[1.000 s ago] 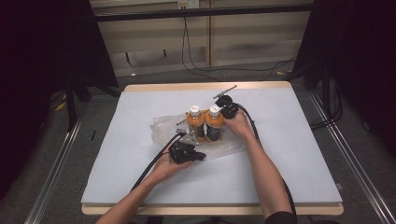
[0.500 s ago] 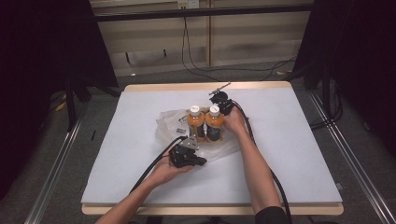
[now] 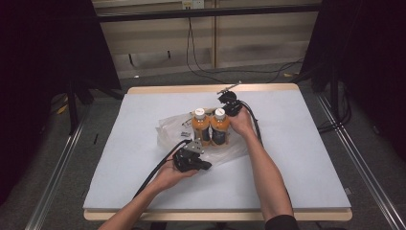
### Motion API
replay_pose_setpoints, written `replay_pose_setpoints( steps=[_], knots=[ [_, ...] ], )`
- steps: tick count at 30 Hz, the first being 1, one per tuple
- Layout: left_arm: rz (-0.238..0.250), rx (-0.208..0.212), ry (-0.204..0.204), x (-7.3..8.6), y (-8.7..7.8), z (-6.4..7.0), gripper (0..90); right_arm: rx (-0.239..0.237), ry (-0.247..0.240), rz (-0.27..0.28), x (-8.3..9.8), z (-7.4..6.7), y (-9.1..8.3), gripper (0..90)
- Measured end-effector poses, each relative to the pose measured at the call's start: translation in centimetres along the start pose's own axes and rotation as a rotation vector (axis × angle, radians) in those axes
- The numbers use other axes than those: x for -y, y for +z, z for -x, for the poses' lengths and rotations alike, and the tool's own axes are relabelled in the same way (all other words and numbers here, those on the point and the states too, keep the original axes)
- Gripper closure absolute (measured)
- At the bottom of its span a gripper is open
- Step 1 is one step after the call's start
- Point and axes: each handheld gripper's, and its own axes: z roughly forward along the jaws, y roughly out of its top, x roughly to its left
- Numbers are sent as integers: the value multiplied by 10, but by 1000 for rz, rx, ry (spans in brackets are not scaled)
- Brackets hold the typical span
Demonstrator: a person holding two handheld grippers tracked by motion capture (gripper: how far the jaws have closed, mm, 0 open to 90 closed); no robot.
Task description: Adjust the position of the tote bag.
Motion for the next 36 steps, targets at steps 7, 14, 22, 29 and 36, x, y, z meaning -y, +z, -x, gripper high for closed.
replay_pose_setpoints(
  steps=[7,14,22,29,36],
  knots=[
    [79,16,-13,-4,-11,1,900,-80,20,86,1,1,-32,900],
    [156,8,-39,-5,-26,2,900,-107,-20,144,15,-4,-62,900],
    [177,-43,-58,9,-39,5,842,-76,-43,203,37,-5,-103,900],
    [265,-116,-76,19,-66,12,669,-45,-93,228,62,-14,-136,900],
    [302,-220,-143,36,-93,10,398,-19,-102,257,86,-22,-161,900]
  ],
)
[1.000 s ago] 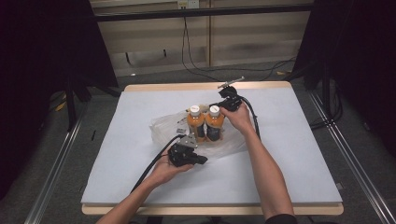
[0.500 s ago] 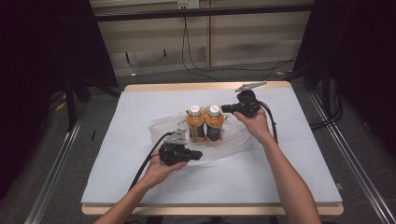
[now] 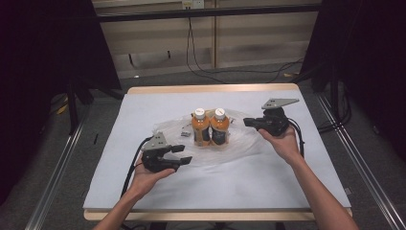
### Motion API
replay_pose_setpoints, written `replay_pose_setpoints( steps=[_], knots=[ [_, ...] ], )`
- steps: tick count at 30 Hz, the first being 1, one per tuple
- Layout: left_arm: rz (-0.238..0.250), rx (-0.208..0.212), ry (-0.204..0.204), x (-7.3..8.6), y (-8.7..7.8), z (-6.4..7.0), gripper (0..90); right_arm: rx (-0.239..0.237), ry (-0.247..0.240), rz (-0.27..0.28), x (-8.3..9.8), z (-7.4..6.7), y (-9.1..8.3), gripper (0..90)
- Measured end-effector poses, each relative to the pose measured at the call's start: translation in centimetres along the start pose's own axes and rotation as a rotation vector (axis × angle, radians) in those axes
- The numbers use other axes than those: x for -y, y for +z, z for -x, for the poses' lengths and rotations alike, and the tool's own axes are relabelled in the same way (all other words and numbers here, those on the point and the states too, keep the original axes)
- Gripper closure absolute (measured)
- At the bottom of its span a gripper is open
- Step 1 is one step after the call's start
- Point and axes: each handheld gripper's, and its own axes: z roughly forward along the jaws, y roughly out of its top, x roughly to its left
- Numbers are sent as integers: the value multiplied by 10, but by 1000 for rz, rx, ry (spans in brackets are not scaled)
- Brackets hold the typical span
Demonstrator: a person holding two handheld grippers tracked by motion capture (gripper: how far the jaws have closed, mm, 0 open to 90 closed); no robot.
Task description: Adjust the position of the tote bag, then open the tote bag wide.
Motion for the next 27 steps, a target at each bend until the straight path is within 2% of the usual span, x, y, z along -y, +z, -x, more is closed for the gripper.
replay_pose_setpoints(
  steps=[1,3,4,5,7,9,10,12,16,17,20,22,26,27],
  knots=[
    [-3,-13,-13,1,-4,1,328,0,-3,9,3,-2,-4,900],
    [-7,-32,-3,5,-13,3,241,8,-3,20,7,-6,-12,866],
    [2,-48,3,8,-19,4,215,10,-3,19,9,-7,-16,776],
    [5,-69,5,10,-23,4,196,40,-10,19,11,-11,-21,729],
    [8,-82,-3,15,-29,2,146,43,-10,28,15,-12,-29,591],
    [15,-101,-20,21,-35,-2,134,68,11,46,19,-14,-37,496],
    [11,-114,-30,23,-38,-5,129,67,6,52,21,-14,-41,433],
    [20,-129,-59,27,-44,-10,101,84,30,59,26,-17,-48,306],
    [16,-161,-77,32,-52,-14,70,106,52,93,39,-21,-59,155],
    [5,-183,-69,34,-54,-13,69,113,56,103,42,-22,-62,148],
    [11,-197,-80,38,-61,-11,54,110,72,114,53,-26,-73,110],
    [10,-197,-101,43,-67,-10,45,127,80,118,62,-31,-80,109],
    [-20,-196,-114,51,-76,-9,32,136,93,101,80,-39,-93,97],
    [-12,-216,-123,53,-78,-8,30,141,96,95,83,-40,-95,96]
  ],
)
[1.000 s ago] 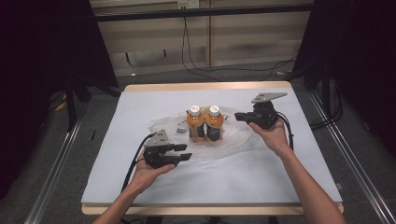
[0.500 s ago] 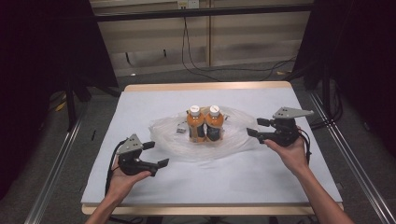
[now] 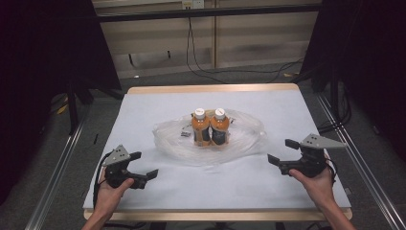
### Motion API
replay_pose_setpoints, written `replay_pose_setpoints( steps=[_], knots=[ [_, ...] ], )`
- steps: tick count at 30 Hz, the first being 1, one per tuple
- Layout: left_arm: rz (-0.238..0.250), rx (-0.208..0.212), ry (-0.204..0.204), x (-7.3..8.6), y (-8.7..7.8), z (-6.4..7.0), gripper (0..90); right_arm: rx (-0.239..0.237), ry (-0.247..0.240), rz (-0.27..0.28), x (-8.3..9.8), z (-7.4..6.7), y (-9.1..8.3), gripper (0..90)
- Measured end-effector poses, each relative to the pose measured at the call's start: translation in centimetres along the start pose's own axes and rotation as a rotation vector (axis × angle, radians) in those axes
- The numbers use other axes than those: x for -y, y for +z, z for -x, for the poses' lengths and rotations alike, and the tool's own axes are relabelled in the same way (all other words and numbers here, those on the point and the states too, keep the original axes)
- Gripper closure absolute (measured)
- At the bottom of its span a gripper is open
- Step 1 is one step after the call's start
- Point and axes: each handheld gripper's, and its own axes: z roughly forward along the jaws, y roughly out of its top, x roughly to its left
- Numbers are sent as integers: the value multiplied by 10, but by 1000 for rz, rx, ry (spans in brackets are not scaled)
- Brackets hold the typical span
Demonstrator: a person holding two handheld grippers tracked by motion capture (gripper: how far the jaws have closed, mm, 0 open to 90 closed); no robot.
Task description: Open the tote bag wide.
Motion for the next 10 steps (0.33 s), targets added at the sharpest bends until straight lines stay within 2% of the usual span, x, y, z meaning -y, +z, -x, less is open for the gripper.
replay_pose_setpoints(
  steps=[2,3,5,7,8,10],
  knots=[
    [28,-1,-25,8,-6,-2,28,3,0,-14,8,-2,-6,95],
    [32,-11,-34,11,-7,-3,26,18,-8,-20,11,-3,-9,95],
    [40,-26,-45,17,-11,-6,27,33,-13,-10,17,-4,-13,95],
    [37,-58,-56,18,-14,-8,27,25,30,25,23,0,-18,95],
    [42,-60,-56,17,-14,-9,27,23,49,29,25,1,-20,95],
    [30,-72,-34,18,-11,-9,28,10,95,56,27,2,-24,90]
  ],
)
